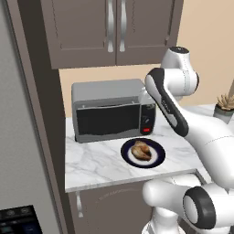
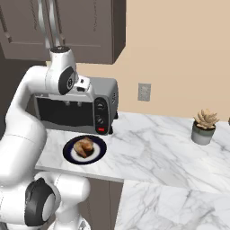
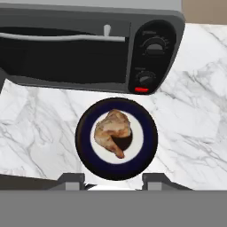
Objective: Place the chicken drumstick on the counter behind the older chicken drumstick on the same shelf of the fridge to maintain FIFO order. Close the fridge door when finished.
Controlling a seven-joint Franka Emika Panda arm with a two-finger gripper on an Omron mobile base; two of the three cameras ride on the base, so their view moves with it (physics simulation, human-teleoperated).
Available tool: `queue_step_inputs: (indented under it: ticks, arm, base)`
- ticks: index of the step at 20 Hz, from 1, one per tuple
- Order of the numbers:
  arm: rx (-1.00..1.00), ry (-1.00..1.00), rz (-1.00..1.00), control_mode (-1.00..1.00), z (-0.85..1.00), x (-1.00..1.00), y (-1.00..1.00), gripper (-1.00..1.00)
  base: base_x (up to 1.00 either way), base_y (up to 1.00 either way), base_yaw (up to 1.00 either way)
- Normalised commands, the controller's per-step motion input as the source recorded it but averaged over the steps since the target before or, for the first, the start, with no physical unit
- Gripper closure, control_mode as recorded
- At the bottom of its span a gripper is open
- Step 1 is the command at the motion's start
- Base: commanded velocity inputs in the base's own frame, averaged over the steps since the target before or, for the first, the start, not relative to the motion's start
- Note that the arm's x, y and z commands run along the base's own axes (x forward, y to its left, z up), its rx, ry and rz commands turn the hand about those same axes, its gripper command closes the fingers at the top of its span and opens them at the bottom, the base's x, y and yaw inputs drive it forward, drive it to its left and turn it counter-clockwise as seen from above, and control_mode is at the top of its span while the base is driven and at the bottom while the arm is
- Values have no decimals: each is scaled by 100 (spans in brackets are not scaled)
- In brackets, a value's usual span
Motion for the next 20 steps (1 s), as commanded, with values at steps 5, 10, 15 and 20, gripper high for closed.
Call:
queue_step_inputs:
  ticks: [5,10,15,20]
  arm:
    - [-9,-5,6,-100,-18,-61,41,-100]
    - [-2,6,3,-100,-62,-35,15,-100]
    - [0,18,0,-100,-68,-2,-4,-100]
    - [-2,16,-4,-100,-80,28,-2,-100]
  base:
    - [0,0,0]
    - [0,0,0]
    - [0,0,0]
    - [0,0,0]
